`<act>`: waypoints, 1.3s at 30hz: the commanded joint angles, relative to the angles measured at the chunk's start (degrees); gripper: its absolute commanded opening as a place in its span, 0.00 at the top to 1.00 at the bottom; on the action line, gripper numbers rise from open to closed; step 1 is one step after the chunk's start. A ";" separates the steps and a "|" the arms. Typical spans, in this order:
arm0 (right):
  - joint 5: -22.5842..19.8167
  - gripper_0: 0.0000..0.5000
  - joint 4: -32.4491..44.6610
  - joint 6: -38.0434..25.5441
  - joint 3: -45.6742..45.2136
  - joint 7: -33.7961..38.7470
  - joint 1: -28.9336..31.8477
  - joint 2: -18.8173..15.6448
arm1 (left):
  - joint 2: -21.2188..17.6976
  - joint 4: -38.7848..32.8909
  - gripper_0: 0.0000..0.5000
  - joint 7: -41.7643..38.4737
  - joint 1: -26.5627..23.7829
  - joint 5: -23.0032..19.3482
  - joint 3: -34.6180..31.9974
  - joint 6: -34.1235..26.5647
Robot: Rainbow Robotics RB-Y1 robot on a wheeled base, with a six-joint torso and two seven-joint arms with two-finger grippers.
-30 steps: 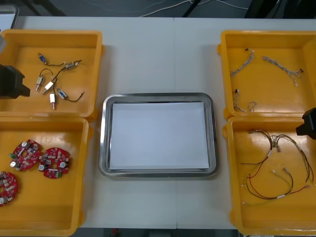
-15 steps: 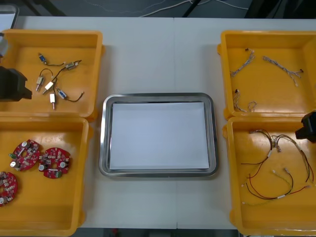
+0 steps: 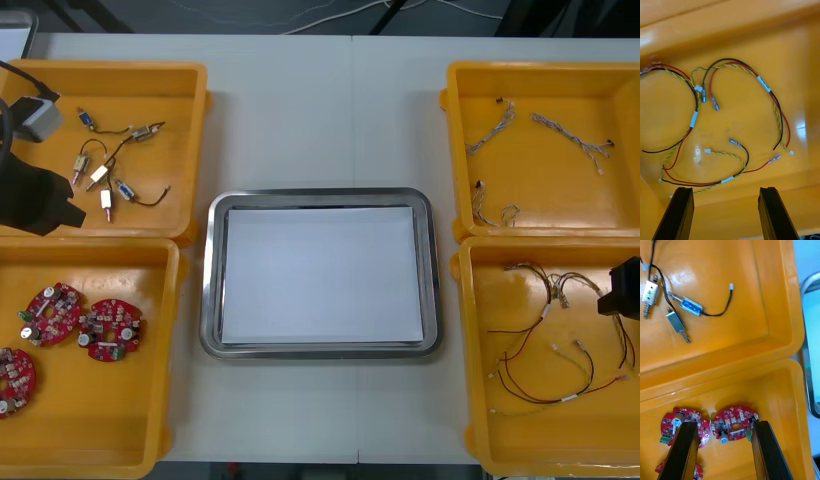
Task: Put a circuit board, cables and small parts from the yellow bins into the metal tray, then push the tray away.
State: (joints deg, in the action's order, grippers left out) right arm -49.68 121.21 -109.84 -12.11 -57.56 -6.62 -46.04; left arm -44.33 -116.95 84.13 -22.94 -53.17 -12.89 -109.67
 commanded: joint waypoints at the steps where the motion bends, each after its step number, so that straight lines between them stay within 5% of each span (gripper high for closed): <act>1: -0.60 0.00 2.63 0.24 0.77 6.93 4.24 -0.63 | -5.24 -5.92 0.16 -0.11 6.33 -3.87 -2.75 -0.33; 5: 0.02 0.00 5.70 2.79 0.77 14.84 7.94 -0.63 | -7.00 -10.23 0.00 3.76 11.16 -5.01 -5.74 -0.33; 23: 2.74 0.00 9.83 11.58 0.77 39.37 18.31 3.68 | -8.14 -12.78 0.00 28.99 22.59 -11.96 -18.49 -0.33; 39: 7.66 0.00 8.69 11.66 1.12 42.79 19.80 10.62 | -8.23 -12.78 0.00 48.23 32.26 -12.66 -22.62 -0.19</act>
State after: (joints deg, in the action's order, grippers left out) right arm -43.27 129.21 -98.66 -12.06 -17.21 11.53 -36.98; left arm -50.01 -128.15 122.72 5.58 -65.17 -32.59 -109.67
